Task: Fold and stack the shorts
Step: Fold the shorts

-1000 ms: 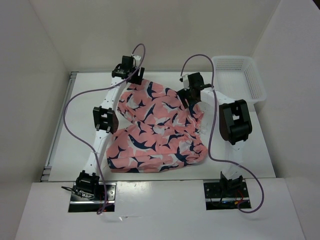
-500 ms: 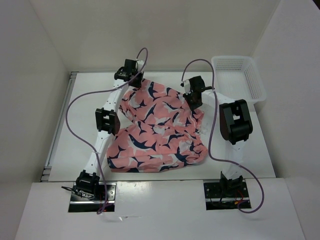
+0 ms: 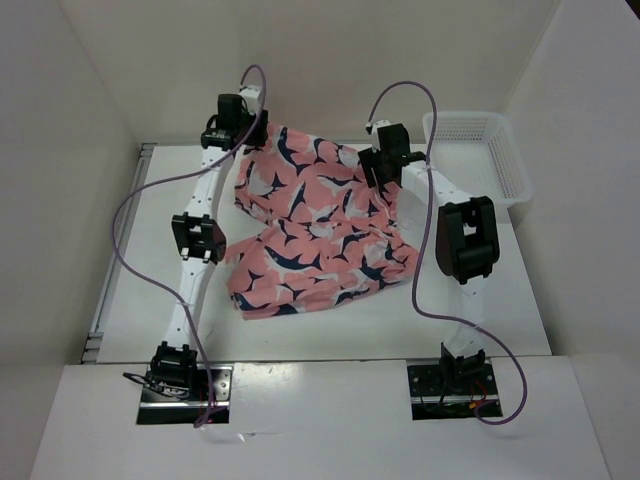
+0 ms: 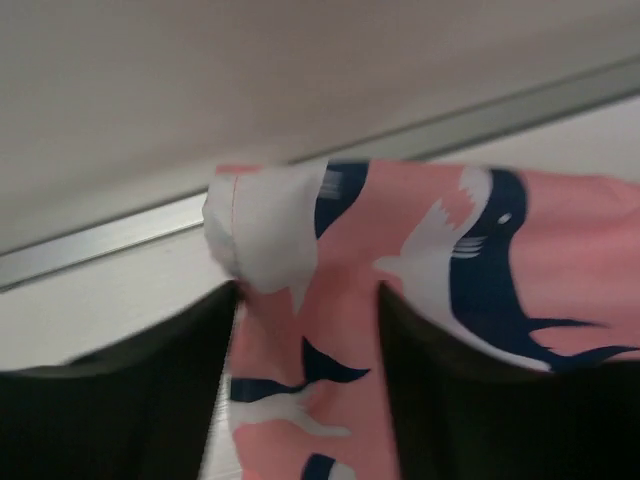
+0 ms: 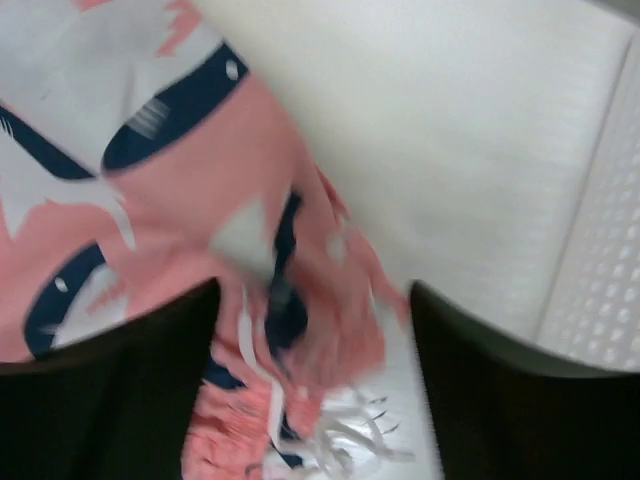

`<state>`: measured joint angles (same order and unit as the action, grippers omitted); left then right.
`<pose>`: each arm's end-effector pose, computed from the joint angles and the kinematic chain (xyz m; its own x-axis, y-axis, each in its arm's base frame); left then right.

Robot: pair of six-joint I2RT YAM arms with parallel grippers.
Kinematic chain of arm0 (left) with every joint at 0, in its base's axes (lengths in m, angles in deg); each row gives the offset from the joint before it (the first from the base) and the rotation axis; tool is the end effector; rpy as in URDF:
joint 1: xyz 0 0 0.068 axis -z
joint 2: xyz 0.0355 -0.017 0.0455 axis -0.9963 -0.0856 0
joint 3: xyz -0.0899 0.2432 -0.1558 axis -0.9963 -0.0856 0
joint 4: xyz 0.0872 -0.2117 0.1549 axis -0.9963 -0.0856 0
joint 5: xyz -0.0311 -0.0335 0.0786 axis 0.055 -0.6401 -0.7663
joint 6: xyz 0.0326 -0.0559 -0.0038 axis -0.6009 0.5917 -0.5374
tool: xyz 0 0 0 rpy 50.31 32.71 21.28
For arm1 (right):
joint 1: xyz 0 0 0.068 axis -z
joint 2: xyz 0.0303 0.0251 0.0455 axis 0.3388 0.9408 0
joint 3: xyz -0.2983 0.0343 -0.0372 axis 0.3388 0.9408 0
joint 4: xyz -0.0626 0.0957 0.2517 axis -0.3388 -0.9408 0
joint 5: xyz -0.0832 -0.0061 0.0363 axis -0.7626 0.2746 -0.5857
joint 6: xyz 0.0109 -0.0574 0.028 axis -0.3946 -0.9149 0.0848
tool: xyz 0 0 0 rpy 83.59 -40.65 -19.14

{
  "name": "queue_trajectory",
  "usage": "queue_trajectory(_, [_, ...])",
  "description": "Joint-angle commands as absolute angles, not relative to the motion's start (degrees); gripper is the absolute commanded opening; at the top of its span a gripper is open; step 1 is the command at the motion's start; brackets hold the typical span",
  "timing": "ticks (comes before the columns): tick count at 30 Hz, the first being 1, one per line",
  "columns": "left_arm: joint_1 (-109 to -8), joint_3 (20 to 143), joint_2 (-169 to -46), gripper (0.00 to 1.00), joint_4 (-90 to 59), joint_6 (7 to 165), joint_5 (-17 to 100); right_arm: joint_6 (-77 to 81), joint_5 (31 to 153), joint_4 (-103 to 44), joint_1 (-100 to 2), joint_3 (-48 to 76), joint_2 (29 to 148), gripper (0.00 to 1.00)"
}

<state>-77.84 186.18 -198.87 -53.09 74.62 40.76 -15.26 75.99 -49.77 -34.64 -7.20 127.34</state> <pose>0.6597 -0.0906 0.2292 -0.4309 0.0584 -0.9005 0.2437 0.9683 -0.0538 0.5049 0.1264 0.2347 -0.6327 -0.3531 -0.6892 -0.2758 0.9344 -0.2255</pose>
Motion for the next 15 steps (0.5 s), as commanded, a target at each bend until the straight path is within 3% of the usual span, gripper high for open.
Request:
queue_trajectory(1, [-77.36,188.84,-193.04,0.75,-52.29,74.83,39.21,-14.06,73.8,-47.05,-35.18,-10.45,129.85,0.9])
queue_trajectory(2, [-77.36,188.84,-193.04,0.95,-54.13,74.83,38.34,-14.06,73.8,-47.05,-35.19,-10.45,129.86,0.98])
queue_trajectory(3, [-76.75,188.84,-193.04,1.0,-54.76,74.83,37.64,-14.06,73.8,-47.05,-35.19,-10.45,128.82,1.0])
queue_trajectory(7, [-78.49,188.84,-187.78,0.99,-60.28,74.83,37.62,-15.72,72.58,-47.05,-35.19,-5.99,122.32,1.0])
queue_trajectory(8, [-79.37,188.84,-186.37,0.95,-62.47,74.83,38.93,-16.42,72.57,-47.58,-35.19,-4.58,120.39,1.0])
queue_trajectory(10, [-81.3,188.84,-181.82,0.76,-71.6,74.83,42.18,-18.44,73.88,-49.68,-35.19,0.76,113.54,1.0])
queue_trajectory(14, [-84.64,188.84,-177.05,0.57,-92.25,74.83,45.38,-23.89,83.9,-56.62,-35.19,12.11,103.6,0.95])
queue_trajectory(15, [-84.65,182.57,-171.04,0.53,-92.29,74.83,44.23,-26.16,85.13,-58.37,-35.19,14.4,102.27,0.93])
